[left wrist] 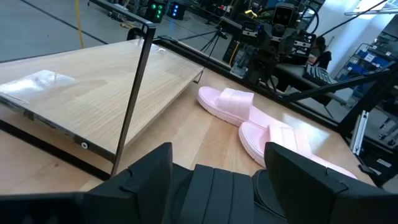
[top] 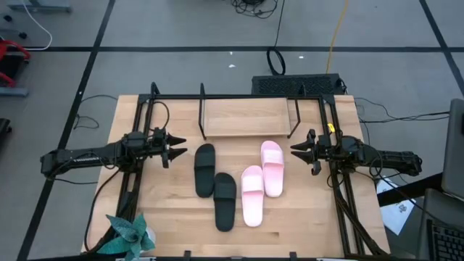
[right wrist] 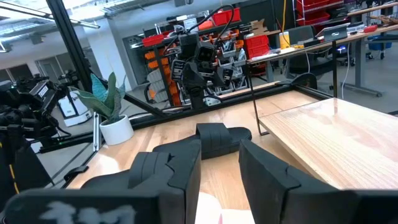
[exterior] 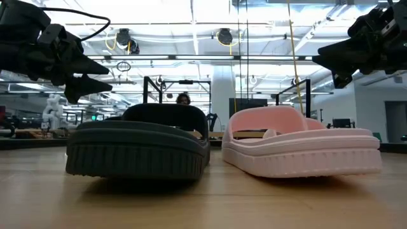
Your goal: Pick and place slides into the shelf
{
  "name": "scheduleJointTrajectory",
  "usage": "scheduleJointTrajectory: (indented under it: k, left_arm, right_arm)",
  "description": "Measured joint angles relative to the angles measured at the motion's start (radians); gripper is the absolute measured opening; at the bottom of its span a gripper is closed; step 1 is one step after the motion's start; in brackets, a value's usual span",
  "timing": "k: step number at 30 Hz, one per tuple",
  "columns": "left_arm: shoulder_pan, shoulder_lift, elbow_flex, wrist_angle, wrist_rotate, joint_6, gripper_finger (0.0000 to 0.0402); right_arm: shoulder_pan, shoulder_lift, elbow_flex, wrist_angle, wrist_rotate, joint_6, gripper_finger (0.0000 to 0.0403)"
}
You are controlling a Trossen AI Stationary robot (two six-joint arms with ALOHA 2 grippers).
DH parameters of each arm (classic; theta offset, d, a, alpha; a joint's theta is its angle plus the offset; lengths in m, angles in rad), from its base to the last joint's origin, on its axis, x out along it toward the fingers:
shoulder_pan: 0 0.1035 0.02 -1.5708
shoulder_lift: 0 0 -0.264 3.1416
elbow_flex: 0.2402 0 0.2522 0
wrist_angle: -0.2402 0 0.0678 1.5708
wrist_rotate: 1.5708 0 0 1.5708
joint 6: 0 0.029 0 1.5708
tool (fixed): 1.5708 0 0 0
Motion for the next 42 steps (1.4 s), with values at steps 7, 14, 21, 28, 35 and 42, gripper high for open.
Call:
scheduleJointTrajectory:
  k: [7, 14, 21, 28, 35, 42]
  left_arm:
    - [0.0, 0.0, 0.0, 0.0, 0.0, -0.002, 0.0251]
    - [0.0, 0.0, 0.0, 0.0, 0.0, 0.001, 0.0251]
    - [0.0, 0.001, 0.0, 0.0, 0.0, 0.0, 0.0251]
    - [0.0, 0.001, 0.0, 0.003, 0.0, -0.002, 0.0251]
    - [-0.001, 0.001, 0.0, 0.145, 0.007, -0.068, 0.0251]
    - [-0.001, 0.001, 0.0, 0.384, 0.009, -0.405, 0.0251]
  right_arm:
    - [0.0, 0.0, 0.0, 0.0, 0.0, 0.0, 0.0098]
    - [0.0, 0.0, 0.0, 0.035, 0.086, 0.022, 0.0098]
    - [0.0, 0.003, 0.0, 0.3, 0.236, 0.538, 0.0098]
    - [0.005, 0.046, 0.0, 0.656, 0.266, 0.57, 0.0098]
    - [0.008, 0.192, 0.041, 1.011, 0.212, 0.459, 0.0098]
    - [0.008, 0.456, 0.227, 1.025, 0.075, 0.442, 0.0098]
